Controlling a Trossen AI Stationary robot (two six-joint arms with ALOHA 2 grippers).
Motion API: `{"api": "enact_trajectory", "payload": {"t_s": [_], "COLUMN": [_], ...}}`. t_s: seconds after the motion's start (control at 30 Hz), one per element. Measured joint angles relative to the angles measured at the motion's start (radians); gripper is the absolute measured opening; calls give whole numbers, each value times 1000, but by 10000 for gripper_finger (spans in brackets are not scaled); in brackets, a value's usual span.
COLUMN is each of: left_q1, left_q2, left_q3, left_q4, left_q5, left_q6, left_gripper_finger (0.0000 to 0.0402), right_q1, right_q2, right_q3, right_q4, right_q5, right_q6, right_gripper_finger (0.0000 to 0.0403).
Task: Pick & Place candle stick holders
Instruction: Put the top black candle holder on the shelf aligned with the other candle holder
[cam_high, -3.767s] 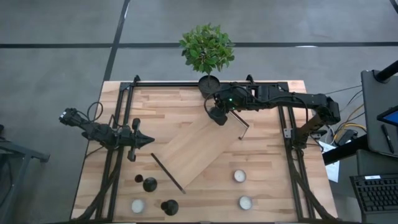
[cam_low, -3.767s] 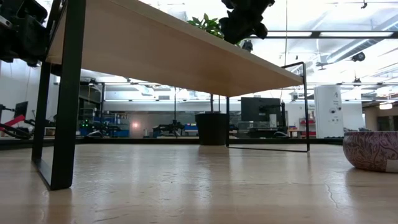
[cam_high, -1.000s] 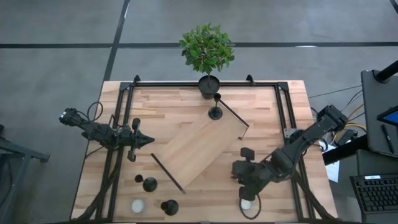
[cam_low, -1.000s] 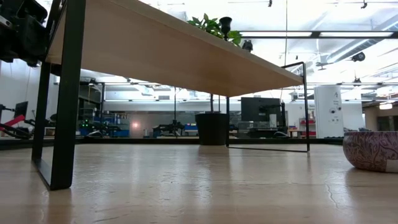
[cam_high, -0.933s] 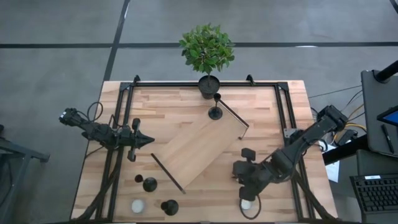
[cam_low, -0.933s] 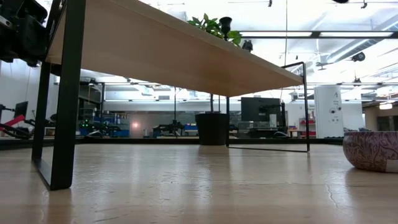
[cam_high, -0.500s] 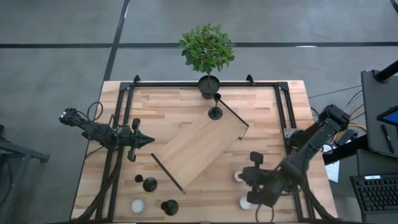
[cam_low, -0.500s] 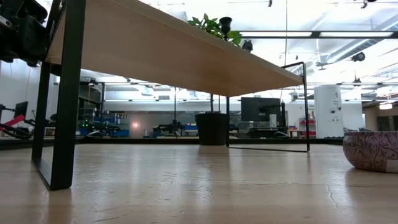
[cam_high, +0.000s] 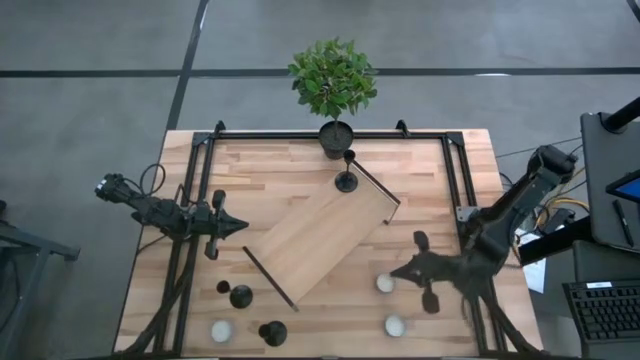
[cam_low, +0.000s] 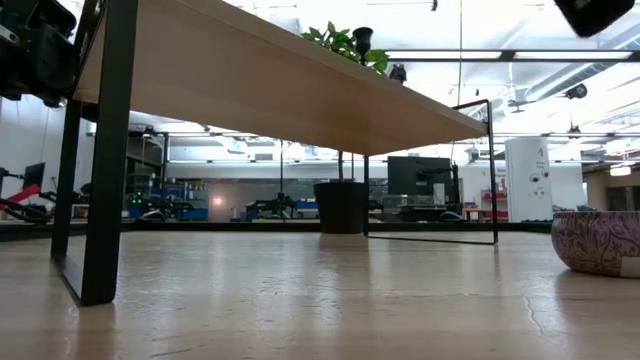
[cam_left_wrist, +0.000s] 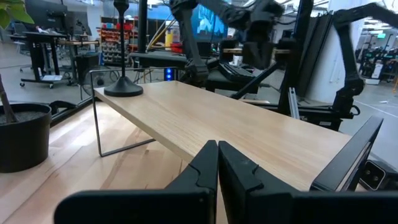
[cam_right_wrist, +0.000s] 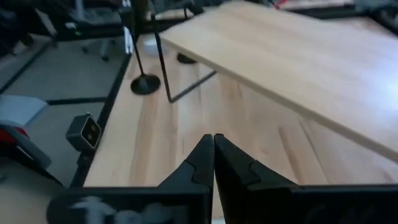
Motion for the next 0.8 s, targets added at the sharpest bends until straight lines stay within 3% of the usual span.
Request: {"api": "enact_trajectory", "payload": {"t_s": [0.43, 0.8], "left_q1": [0, 0], "left_q2": [0, 0], "left_q3": [0, 0], "left_q4": [0, 0], "left_q5": [0, 0], "left_q6": [0, 0], "left_gripper_finger": [10, 10], "right_q1": [-40, -131], "right_q2": [-549, -906], "right_q3": [-372, -539], "right_q4": [153, 129], "right_q5": [-32, -135], "right_q6": [-244, -419], "right_gripper_finger": [8, 8]}}
